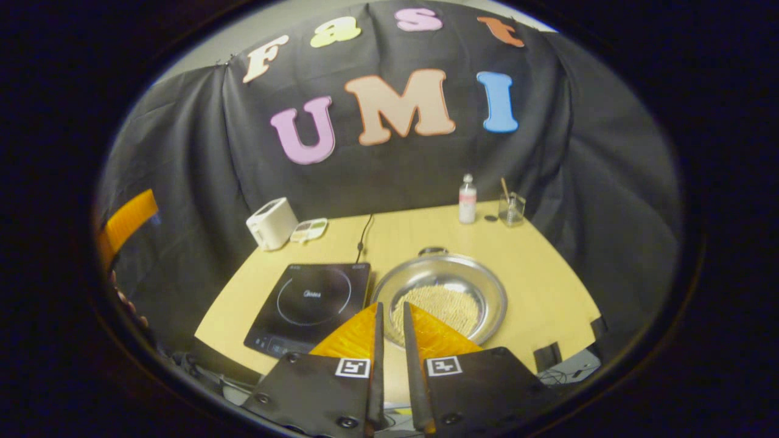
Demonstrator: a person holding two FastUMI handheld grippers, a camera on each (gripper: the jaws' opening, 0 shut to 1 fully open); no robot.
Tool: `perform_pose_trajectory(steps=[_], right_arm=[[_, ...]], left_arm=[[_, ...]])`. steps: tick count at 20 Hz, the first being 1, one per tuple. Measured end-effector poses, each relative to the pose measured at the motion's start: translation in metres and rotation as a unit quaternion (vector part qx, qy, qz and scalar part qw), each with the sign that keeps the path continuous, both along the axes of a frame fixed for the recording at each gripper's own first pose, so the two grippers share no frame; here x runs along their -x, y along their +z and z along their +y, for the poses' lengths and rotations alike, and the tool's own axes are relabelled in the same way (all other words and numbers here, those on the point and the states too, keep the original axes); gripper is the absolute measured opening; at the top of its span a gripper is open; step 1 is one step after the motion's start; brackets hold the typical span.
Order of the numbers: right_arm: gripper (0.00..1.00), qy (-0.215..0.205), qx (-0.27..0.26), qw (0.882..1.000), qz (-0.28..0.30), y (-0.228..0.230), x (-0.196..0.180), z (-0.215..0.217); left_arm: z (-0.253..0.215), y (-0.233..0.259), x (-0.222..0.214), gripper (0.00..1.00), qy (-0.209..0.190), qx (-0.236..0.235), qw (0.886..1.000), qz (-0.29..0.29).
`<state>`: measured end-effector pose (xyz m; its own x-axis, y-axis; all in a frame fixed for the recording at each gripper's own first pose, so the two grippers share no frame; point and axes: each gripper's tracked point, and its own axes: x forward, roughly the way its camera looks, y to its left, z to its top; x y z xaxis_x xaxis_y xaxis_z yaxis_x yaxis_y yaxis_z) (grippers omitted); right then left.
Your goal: First push the handle of the pot to place it horizontally, then grasp the pot with both hands and set it on the induction cooktop.
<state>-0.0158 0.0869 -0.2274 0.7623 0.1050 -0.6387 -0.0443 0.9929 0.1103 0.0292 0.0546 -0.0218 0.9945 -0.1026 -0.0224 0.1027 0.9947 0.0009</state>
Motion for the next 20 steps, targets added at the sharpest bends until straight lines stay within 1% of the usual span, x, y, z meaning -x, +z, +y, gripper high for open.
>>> perform_pose_trajectory(steps=[2,3,4,5,6,7,9,10,11,12,13,14,15,17,18,19,20], right_arm=[[0.03,-0.001,0.007,0.999,0.036,-0.029,0.006,-0.002],[0.04,0.005,-0.005,0.999,0.052,-0.043,0.009,0.003],[0.03,0.015,-0.012,0.997,0.070,-0.053,0.012,0.008],[0.03,0.027,-0.018,0.996,0.085,-0.063,0.014,0.014],[0.03,0.040,-0.011,0.994,0.097,-0.073,0.016,0.017],[0.00,0.055,0.001,0.992,0.112,-0.083,0.020,0.016],[0.00,0.074,0.012,0.987,0.145,-0.103,0.022,0.015],[0.04,0.076,0.012,0.984,0.158,-0.113,0.022,0.013],[0.03,0.074,0.012,0.983,0.168,-0.121,0.021,0.010],[0.03,0.074,0.008,0.981,0.181,-0.131,0.021,0.008],[0.03,0.074,-0.003,0.978,0.194,-0.136,0.022,0.009],[0.03,0.077,-0.013,0.976,0.204,-0.141,0.023,0.011],[0.03,0.080,-0.015,0.975,0.209,-0.147,0.022,0.009],[0.03,0.091,-0.011,0.972,0.216,-0.156,0.019,0.005],[0.00,0.095,-0.008,0.971,0.217,-0.160,0.018,0.001],[0.03,0.101,-0.007,0.970,0.221,-0.163,0.019,0.000],[0.03,0.106,-0.001,0.969,0.222,-0.167,0.018,-0.004]], left_arm=[[0.000,-0.002,0.001,0.90,-0.005,0.005,1.000,0.003],[0.000,-0.005,0.001,0.91,-0.006,0.005,1.000,0.006],[0.002,-0.007,0.001,0.89,-0.004,0.005,1.000,0.010],[0.005,-0.010,0.000,0.91,0.000,0.006,1.000,0.012],[0.007,-0.011,-0.002,0.91,0.008,0.006,1.000,0.014],[0.010,-0.012,-0.005,0.91,0.018,0.003,1.000,0.016],[0.013,-0.015,-0.007,0.91,0.041,-0.009,0.999,0.024],[0.013,-0.013,-0.007,0.89,0.048,-0.014,0.998,0.024],[0.010,-0.009,-0.008,0.91,0.052,-0.015,0.998,0.021],[0.009,-0.009,-0.009,0.89,0.059,-0.020,0.998,0.024],[0.010,-0.014,-0.008,0.91,0.069,-0.024,0.997,0.030],[0.010,-0.014,-0.009,0.89,0.077,-0.026,0.996,0.034],[0.009,-0.015,-0.008,0.91,0.087,-0.031,0.995,0.039],[0.008,-0.014,-0.007,0.90,0.106,-0.038,0.993,0.045],[0.007,-0.015,-0.007,0.89,0.114,-0.040,0.991,0.048],[0.005,-0.016,-0.007,0.90,0.121,-0.043,0.990,0.053],[0.003,-0.018,-0.006,0.89,0.128,-0.048,0.989,0.060]])
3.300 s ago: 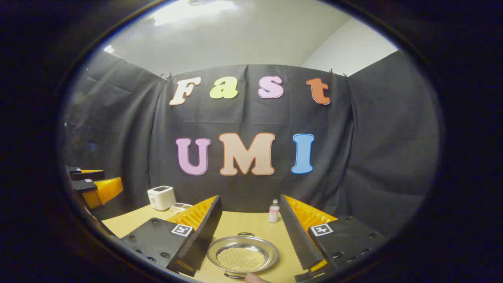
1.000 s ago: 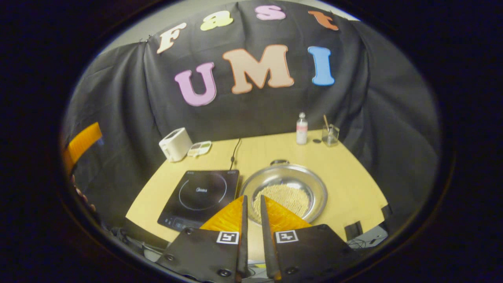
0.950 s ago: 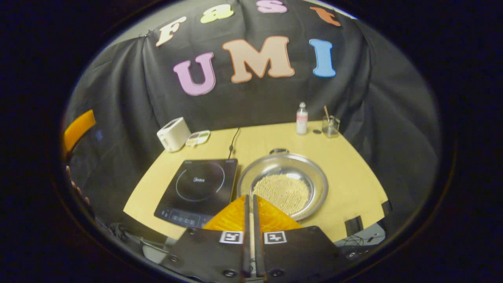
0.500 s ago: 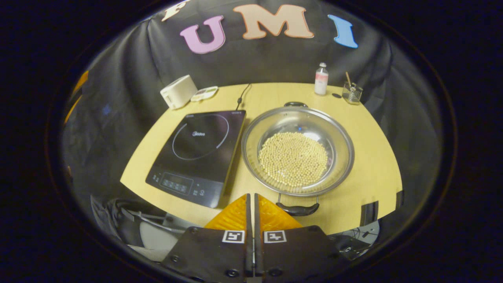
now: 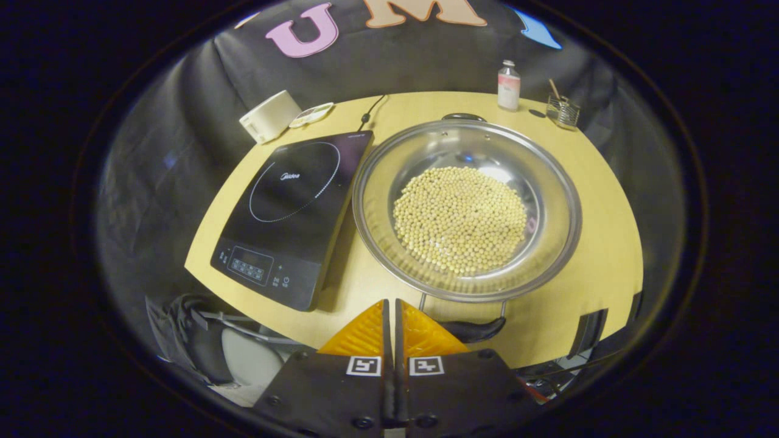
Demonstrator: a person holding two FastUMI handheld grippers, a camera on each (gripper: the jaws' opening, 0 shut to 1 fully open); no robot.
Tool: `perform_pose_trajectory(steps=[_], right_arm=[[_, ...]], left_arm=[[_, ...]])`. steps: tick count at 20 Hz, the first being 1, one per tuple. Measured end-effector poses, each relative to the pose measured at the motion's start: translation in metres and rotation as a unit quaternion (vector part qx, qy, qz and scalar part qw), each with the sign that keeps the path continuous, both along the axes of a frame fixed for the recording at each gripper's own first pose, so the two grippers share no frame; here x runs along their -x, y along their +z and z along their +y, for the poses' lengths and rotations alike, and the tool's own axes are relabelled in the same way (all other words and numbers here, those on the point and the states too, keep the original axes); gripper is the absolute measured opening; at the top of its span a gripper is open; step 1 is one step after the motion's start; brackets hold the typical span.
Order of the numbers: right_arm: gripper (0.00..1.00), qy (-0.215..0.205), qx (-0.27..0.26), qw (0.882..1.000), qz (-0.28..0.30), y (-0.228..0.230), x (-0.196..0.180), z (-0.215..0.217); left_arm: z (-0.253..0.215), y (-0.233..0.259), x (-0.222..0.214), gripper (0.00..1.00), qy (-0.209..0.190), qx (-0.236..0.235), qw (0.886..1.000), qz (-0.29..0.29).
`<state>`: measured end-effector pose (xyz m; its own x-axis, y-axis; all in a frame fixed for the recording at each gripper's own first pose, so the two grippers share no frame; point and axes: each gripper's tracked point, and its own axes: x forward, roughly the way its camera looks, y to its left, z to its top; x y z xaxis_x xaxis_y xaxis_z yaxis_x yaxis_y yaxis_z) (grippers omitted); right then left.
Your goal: First push the handle of the pot to place it horizontally, then grasp the pot with both hands and set it on the induction cooktop.
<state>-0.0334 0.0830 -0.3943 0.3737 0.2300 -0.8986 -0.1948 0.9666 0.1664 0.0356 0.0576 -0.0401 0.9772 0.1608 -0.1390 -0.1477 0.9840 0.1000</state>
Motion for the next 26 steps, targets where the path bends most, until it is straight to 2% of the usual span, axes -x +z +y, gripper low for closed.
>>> perform_pose_trajectory(steps=[3,4,5,7,10,11,13,14,16,17,20,21,22,25,26], right_arm=[[0.00,0.021,-0.011,1.000,0.003,-0.006,-0.001,0.001],[0.03,0.026,-0.012,1.000,0.002,-0.007,-0.002,-0.001],[0.00,0.026,-0.010,1.000,-0.002,-0.008,-0.004,-0.005],[0.03,0.023,-0.007,1.000,-0.001,-0.011,-0.009,-0.017],[0.02,-0.009,0.002,1.000,0.005,-0.012,-0.008,-0.044],[0.00,-0.007,0.008,1.000,0.006,-0.014,-0.011,-0.053],[0.03,-0.006,0.025,1.000,0.005,-0.016,-0.012,-0.076],[0.00,-0.012,0.029,0.999,0.004,-0.017,-0.014,-0.087],[0.03,-0.026,0.037,0.999,0.006,-0.020,-0.019,-0.105],[0.00,-0.035,0.042,0.998,0.007,-0.020,-0.023,-0.114],[0.03,-0.054,0.057,0.997,0.008,-0.023,-0.032,-0.139],[0.00,-0.057,0.059,0.997,0.008,-0.024,-0.036,-0.145],[0.03,-0.059,0.063,0.996,0.006,-0.025,-0.039,-0.152],[0.03,-0.065,0.075,0.995,0.002,-0.026,-0.053,-0.171],[0.00,-0.069,0.077,0.995,0.002,-0.027,-0.058,-0.176]], left_arm=[[-0.005,0.001,0.005,0.90,0.017,-0.020,1.000,0.011],[-0.007,0.004,0.007,0.90,0.022,-0.026,0.999,0.010],[-0.009,0.006,0.010,0.92,0.026,-0.026,0.999,0.011],[-0.016,0.004,0.011,0.95,0.028,-0.020,0.999,0.013],[-0.028,-0.003,0.009,0.95,0.016,-0.015,0.999,0.026],[-0.029,0.000,0.006,0.96,0.015,-0.017,1.000,0.018],[-0.027,0.004,0.002,0.92,0.018,-0.012,1.000,0.018],[-0.030,0.004,0.001,0.92,0.016,-0.007,1.000,0.016],[-0.029,0.003,0.002,0.93,0.018,-0.013,1.000,0.018],[-0.030,0.002,0.003,0.96,0.018,-0.012,1.000,0.017],[-0.029,0.002,0.004,0.93,0.020,-0.012,1.000,0.019],[-0.028,0.002,0.005,0.96,0.022,-0.012,1.000,0.018],[-0.028,0.004,0.006,0.96,0.024,-0.010,1.000,0.017],[-0.026,0.001,0.009,0.96,0.029,-0.014,0.999,0.020],[-0.026,0.002,0.009,0.96,0.030,-0.014,0.999,0.020]])
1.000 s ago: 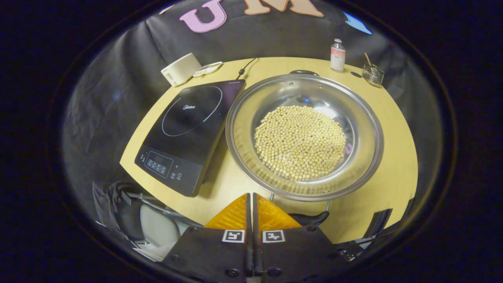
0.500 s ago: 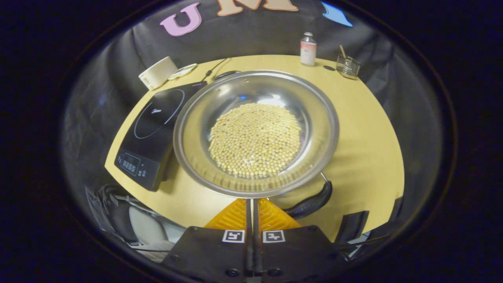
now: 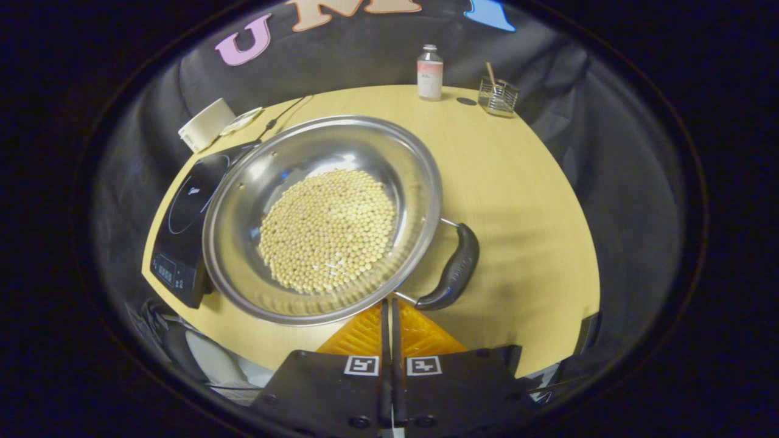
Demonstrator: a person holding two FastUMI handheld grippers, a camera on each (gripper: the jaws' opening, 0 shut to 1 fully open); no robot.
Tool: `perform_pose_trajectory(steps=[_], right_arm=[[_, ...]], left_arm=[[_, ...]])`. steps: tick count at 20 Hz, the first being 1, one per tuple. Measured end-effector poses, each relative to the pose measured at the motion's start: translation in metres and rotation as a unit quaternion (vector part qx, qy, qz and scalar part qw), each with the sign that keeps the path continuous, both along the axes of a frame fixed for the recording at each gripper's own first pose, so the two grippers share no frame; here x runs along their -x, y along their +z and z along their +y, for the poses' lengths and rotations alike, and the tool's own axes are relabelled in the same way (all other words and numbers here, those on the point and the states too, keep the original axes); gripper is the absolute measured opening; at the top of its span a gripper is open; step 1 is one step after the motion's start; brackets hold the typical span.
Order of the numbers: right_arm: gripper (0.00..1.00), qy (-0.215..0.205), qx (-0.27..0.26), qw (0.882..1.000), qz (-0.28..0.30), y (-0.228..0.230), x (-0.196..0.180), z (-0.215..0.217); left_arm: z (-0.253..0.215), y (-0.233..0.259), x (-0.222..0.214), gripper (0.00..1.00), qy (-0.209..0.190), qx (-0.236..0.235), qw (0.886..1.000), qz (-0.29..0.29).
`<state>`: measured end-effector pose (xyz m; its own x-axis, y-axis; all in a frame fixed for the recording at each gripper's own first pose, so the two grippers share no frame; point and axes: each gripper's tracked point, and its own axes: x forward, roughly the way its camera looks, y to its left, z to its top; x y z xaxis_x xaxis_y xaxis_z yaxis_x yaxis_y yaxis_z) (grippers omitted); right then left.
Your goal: First push the handle of the pot to place it horizontally, then grasp the pot with both hands and set it on the induction cooktop.
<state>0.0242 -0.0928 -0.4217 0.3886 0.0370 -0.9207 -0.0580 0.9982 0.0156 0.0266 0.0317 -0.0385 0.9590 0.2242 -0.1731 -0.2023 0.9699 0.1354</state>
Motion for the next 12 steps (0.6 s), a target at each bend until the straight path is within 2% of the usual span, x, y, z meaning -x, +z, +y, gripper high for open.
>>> perform_pose_trajectory(steps=[2,3,5,6,8,10,12], right_arm=[[0.00,-0.007,0.002,1.000,0.001,-0.002,-0.010,-0.009],[0.03,-0.008,0.004,1.000,0.001,-0.003,-0.014,-0.013],[0.00,-0.008,0.011,1.000,-0.001,-0.005,-0.025,-0.021],[0.00,-0.009,0.012,1.000,0.000,-0.005,-0.029,-0.024],[0.03,-0.012,0.016,1.000,0.001,-0.007,-0.040,-0.029],[0.00,-0.015,0.018,1.000,0.003,-0.010,-0.050,-0.034],[0.03,-0.021,0.019,1.000,0.004,-0.012,-0.059,-0.037]], left_arm=[[0.001,0.001,0.000,0.96,0.005,-0.001,1.000,0.000],[0.002,0.000,0.001,0.93,0.007,-0.002,1.000,0.001],[0.004,0.001,0.002,0.96,0.011,-0.006,1.000,0.001],[0.005,0.002,0.002,0.93,0.013,-0.009,1.000,0.002],[0.007,0.003,0.002,0.96,0.019,-0.012,1.000,0.002],[0.010,0.000,0.003,0.96,0.026,-0.012,1.000,0.005],[0.013,0.001,0.004,0.93,0.032,-0.014,0.999,0.006]])
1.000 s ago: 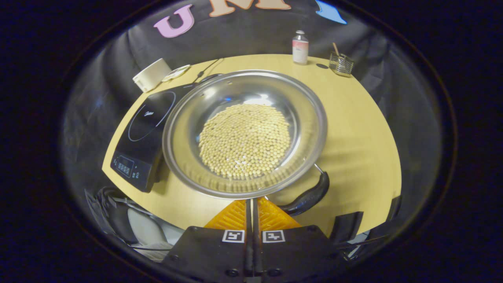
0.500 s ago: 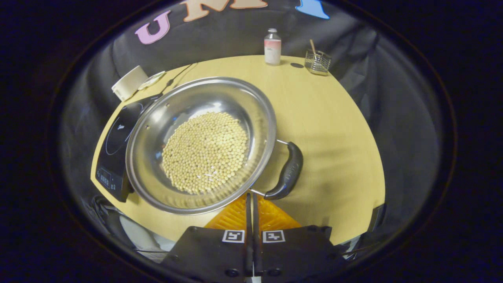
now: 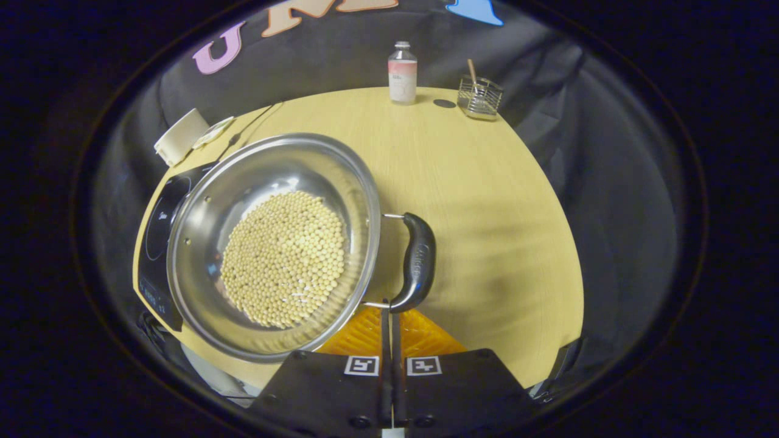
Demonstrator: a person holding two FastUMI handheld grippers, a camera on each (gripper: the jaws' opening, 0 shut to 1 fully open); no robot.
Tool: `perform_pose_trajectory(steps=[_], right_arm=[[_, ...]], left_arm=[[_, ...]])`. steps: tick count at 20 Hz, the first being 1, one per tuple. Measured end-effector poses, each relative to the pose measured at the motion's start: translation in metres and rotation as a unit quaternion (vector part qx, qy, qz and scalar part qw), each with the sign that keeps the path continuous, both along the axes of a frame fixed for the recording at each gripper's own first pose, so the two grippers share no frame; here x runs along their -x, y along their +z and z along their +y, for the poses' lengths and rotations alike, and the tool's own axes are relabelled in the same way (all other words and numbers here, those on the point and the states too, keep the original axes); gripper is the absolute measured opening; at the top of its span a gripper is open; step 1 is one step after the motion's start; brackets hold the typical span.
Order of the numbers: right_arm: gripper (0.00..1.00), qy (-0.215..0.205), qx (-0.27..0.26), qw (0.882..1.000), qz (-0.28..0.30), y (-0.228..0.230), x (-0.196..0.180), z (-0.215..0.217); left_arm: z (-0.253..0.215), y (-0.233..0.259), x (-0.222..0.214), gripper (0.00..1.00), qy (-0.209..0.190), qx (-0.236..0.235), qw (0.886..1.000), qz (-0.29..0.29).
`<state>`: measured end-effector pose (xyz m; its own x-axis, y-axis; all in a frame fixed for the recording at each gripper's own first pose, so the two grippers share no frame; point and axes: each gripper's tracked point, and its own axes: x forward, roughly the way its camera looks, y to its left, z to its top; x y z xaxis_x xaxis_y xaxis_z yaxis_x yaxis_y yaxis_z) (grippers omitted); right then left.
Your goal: First push the handle of the pot to place it horizontally, then grasp the pot with both hands and set it on the induction cooktop.
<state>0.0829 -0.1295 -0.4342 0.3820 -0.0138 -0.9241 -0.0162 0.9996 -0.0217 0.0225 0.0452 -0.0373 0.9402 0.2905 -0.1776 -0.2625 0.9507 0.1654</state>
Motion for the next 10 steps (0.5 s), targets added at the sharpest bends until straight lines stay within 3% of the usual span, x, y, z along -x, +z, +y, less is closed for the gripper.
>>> perform_pose_trajectory(steps=[8,10], right_arm=[[0.00,-0.010,0.006,1.000,0.002,-0.004,-0.015,-0.007],[0.03,-0.009,0.011,1.000,0.000,0.000,-0.011,-0.009]], left_arm=[[0.004,-0.004,-0.002,0.96,0.002,0.000,1.000,0.006],[0.003,-0.006,-0.004,0.93,-0.003,0.002,1.000,0.007]])
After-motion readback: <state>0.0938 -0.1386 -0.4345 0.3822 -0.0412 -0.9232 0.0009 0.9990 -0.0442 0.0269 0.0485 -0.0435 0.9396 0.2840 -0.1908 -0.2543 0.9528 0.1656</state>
